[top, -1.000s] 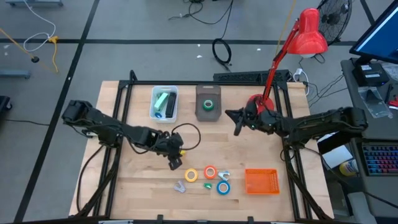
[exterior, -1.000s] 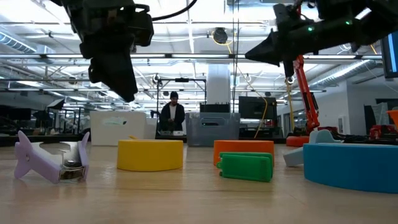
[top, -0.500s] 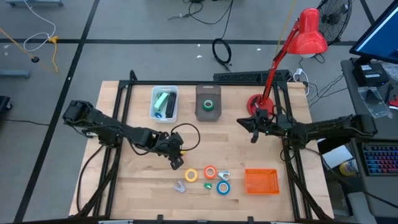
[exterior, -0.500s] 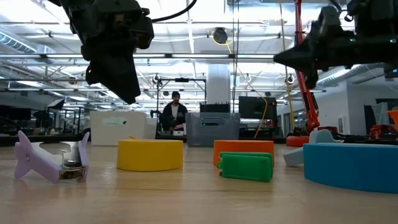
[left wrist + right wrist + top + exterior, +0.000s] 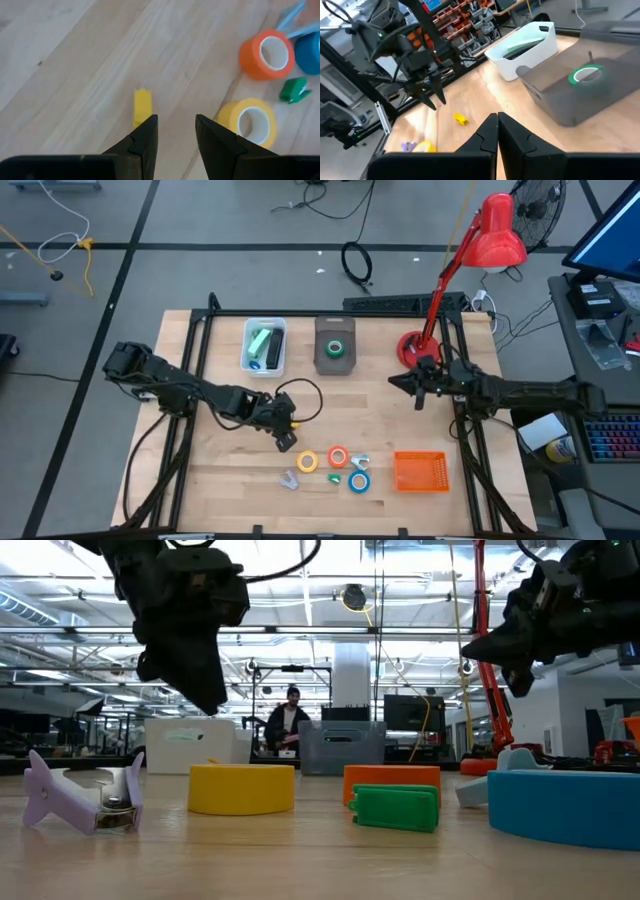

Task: Pick and place Stapler, Stapler remover, tape
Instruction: Put the small yellow stapler into the white bin

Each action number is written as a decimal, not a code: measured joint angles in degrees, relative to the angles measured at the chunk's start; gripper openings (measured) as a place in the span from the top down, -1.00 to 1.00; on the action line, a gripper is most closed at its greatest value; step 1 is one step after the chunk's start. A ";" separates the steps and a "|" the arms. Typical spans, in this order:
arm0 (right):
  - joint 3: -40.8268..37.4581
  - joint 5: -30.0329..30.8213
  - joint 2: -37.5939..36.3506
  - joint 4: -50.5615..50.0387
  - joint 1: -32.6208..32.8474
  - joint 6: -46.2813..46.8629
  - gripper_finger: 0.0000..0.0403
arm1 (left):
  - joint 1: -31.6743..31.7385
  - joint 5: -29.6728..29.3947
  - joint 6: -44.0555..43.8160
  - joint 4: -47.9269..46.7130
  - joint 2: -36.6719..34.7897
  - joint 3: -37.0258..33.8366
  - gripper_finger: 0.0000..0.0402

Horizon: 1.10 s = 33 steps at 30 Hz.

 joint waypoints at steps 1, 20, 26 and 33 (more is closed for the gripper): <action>0.00 -0.14 -0.63 -0.76 -0.22 0.52 0.98 | 0.21 0.17 -0.02 0.32 0.49 0.02 0.34; 0.07 -1.34 -3.08 -2.33 -0.80 0.47 0.98 | 6.26 6.03 2.05 -16.90 11.07 14.83 0.33; 0.07 -1.29 -3.07 -2.35 -0.80 0.21 0.98 | 7.52 7.16 0.65 -17.18 10.98 14.81 0.32; 0.07 -1.23 -3.10 -2.35 -0.80 0.36 0.98 | 8.86 8.04 0.05 -17.10 10.96 14.81 0.02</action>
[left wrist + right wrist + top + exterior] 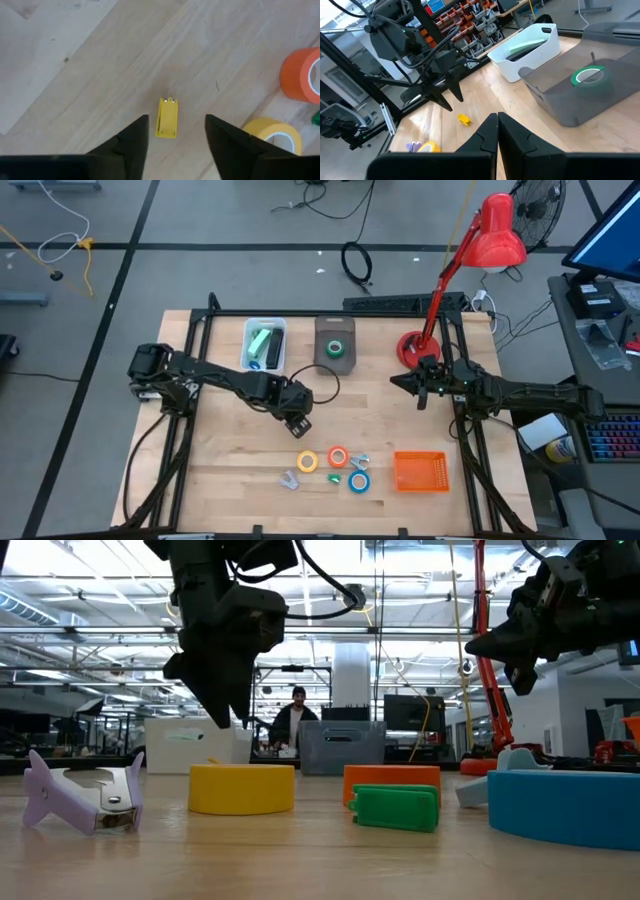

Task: Pick and place Stapler, Stapler remover, tape
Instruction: Put the small yellow stapler into the white bin

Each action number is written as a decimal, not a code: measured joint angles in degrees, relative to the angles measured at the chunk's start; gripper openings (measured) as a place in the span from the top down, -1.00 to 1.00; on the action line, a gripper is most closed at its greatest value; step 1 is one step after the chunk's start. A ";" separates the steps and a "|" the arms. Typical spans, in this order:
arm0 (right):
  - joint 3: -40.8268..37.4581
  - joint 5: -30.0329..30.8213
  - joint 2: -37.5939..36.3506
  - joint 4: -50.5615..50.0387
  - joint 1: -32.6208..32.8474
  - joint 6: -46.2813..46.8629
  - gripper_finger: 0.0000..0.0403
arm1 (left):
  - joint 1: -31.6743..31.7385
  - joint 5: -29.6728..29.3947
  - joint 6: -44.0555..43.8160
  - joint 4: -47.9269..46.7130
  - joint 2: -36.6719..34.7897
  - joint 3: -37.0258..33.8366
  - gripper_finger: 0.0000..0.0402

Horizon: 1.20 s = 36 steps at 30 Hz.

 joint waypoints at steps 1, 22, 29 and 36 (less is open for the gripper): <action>0.00 0.00 0.00 0.00 0.00 0.00 0.98 | 0.17 0.19 0.31 0.00 0.00 0.00 -0.05; 0.00 0.24 -0.04 0.65 0.00 -1.03 0.98 | -0.23 4.34 9.31 0.75 9.75 -0.11 -0.25; 0.00 0.20 -0.04 0.66 0.00 -0.59 0.98 | -0.18 4.61 9.10 1.11 10.91 0.11 -0.07; -0.02 0.28 -0.04 0.66 0.00 0.46 0.98 | -0.21 3.27 10.13 0.43 10.64 -0.05 0.41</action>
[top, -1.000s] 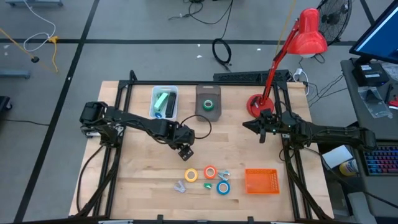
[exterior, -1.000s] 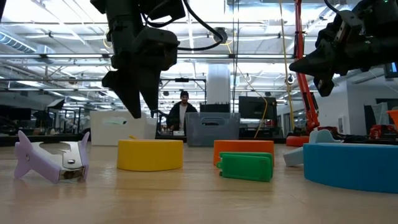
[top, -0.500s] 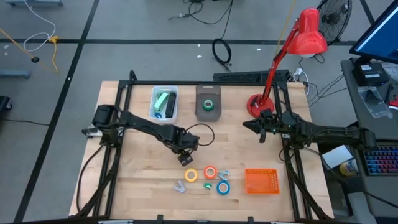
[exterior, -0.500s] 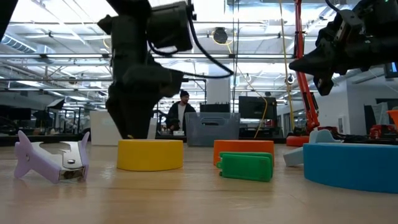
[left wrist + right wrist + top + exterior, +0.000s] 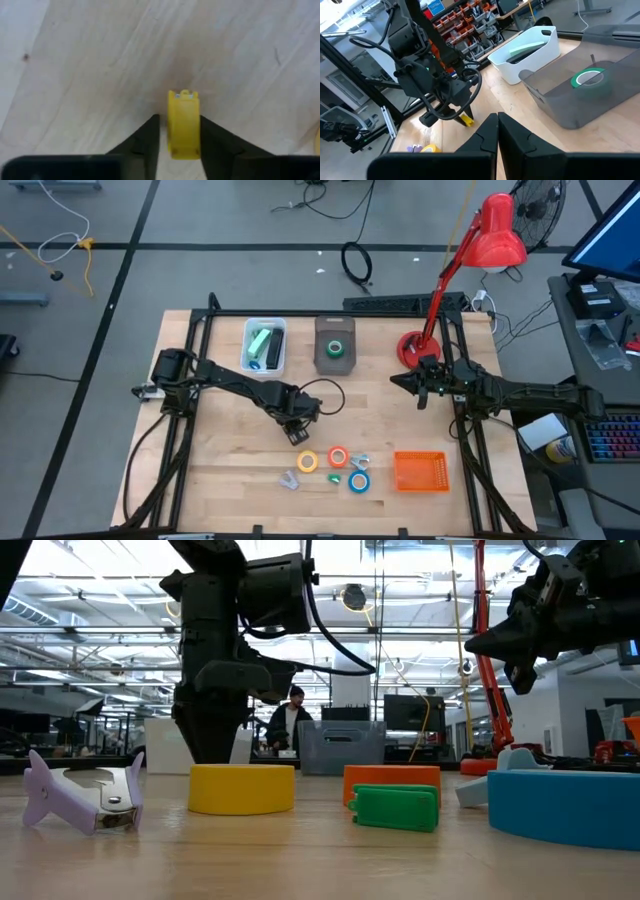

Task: Pick and place Stapler, Stapler remover, tape
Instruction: Put the small yellow stapler into the white bin

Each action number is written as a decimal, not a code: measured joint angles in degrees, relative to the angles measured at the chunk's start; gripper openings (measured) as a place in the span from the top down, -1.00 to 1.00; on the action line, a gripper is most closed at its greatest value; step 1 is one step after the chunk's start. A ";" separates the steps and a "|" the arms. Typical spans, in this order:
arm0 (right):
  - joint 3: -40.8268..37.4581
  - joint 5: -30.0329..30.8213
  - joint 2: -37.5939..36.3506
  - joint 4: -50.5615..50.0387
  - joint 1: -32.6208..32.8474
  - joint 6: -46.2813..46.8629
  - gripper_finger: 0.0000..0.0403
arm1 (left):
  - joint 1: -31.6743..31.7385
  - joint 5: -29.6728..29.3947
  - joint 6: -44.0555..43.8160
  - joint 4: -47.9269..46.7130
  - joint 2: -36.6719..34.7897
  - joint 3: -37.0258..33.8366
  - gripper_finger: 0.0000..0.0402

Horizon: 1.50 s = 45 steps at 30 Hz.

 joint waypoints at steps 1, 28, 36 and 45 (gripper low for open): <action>0.00 0.00 0.00 0.00 -0.02 0.00 0.98 | 0.00 -0.13 -0.04 -0.04 0.00 -0.02 0.49; -0.02 -0.15 0.00 0.00 -0.02 0.07 0.98 | 7.13 -21.32 9.34 -41.46 -5.53 33.21 0.72; -0.02 -0.17 0.00 -0.02 -0.02 0.09 0.98 | 16.34 -26.23 7.22 -47.78 -16.30 32.85 0.72; -0.02 -0.17 0.00 -0.02 -0.02 -0.04 0.98 | 25.73 -21.25 14.69 -42.03 -18.21 23.49 0.72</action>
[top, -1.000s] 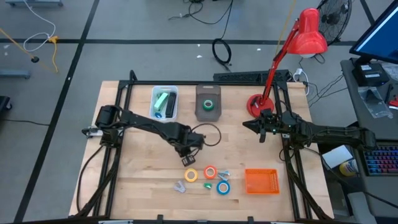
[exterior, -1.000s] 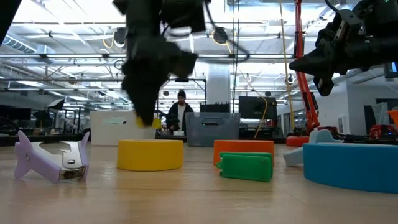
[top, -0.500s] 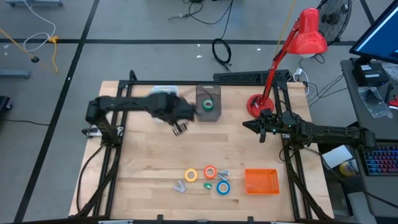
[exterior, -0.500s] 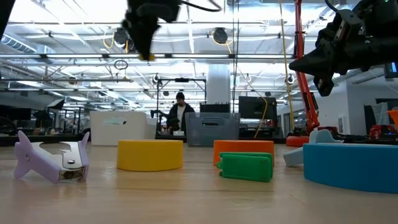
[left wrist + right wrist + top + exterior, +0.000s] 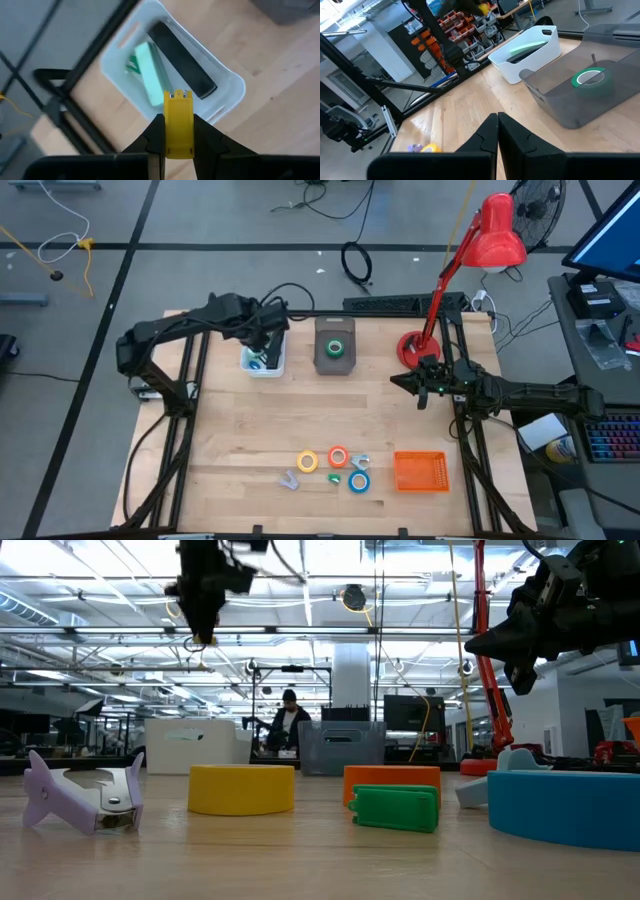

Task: Pick and place Stapler, Stapler remover, tape
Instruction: Put the small yellow stapler into the white bin

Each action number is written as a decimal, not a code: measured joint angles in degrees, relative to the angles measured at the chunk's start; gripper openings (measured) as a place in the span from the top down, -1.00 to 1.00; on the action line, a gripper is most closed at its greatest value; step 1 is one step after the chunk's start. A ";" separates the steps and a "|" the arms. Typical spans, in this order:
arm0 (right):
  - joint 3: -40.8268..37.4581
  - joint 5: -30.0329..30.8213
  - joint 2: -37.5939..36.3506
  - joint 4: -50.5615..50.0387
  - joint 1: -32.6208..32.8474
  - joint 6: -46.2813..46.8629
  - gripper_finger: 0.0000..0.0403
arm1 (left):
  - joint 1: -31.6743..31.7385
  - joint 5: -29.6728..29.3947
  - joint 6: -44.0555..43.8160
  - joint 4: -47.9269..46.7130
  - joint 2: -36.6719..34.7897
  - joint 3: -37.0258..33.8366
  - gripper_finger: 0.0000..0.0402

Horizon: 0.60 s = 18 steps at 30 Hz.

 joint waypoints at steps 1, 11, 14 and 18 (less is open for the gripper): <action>0.00 -0.01 0.02 -0.02 0.01 -0.02 0.98 | 0.87 1.09 1.01 1.84 0.02 -2.00 0.72; 0.00 0.00 0.00 -0.02 0.00 -0.55 0.98 | 7.74 10.01 5.70 15.40 0.02 -18.70 0.72; 0.00 0.00 0.02 -0.02 0.00 -0.57 0.98 | 8.47 10.33 5.84 17.59 0.02 -21.24 0.72; 0.00 0.09 0.02 -0.02 0.00 -0.57 0.98 | 9.64 10.87 7.68 22.32 0.00 -23.59 0.72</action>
